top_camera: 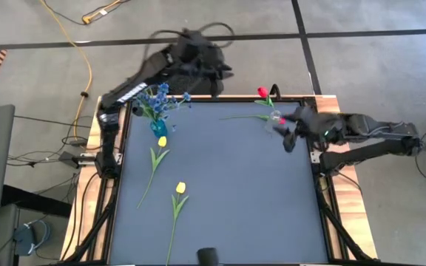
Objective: Sort flowers into vase by color
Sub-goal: Put the red tulip into the transparent vase
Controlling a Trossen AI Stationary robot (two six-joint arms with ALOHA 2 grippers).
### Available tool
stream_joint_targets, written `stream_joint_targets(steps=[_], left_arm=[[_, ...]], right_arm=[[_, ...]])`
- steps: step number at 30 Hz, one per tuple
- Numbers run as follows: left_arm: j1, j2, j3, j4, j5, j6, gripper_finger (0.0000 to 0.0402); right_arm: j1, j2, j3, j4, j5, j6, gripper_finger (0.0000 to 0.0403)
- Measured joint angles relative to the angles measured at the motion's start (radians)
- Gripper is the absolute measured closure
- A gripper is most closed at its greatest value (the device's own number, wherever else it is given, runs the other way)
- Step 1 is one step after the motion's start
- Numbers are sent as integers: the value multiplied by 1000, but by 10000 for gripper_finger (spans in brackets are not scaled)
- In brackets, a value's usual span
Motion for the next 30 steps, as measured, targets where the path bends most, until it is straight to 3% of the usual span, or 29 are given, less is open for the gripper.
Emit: stream_joint_targets(steps=[3,8,13,20,25,30], left_arm=[[1,-76,0,0,-7,0,311],[0,-170,-1,-32,-48,-8,311],[-31,-258,-1,-75,-65,-10,311],[-114,-384,-90,-106,-63,-18,311],[-181,-516,-214,-102,-142,-7,311],[-231,-668,-406,-86,-201,-12,311]], right_arm=[[-89,-5,3,156,9,-91,132],[-306,26,3,401,-65,-213,132],[-607,118,3,581,-345,-181,132],[-946,382,45,776,-702,-13,132],[-1020,589,156,737,-749,12,132],[-1032,752,315,528,-781,-79,132]])
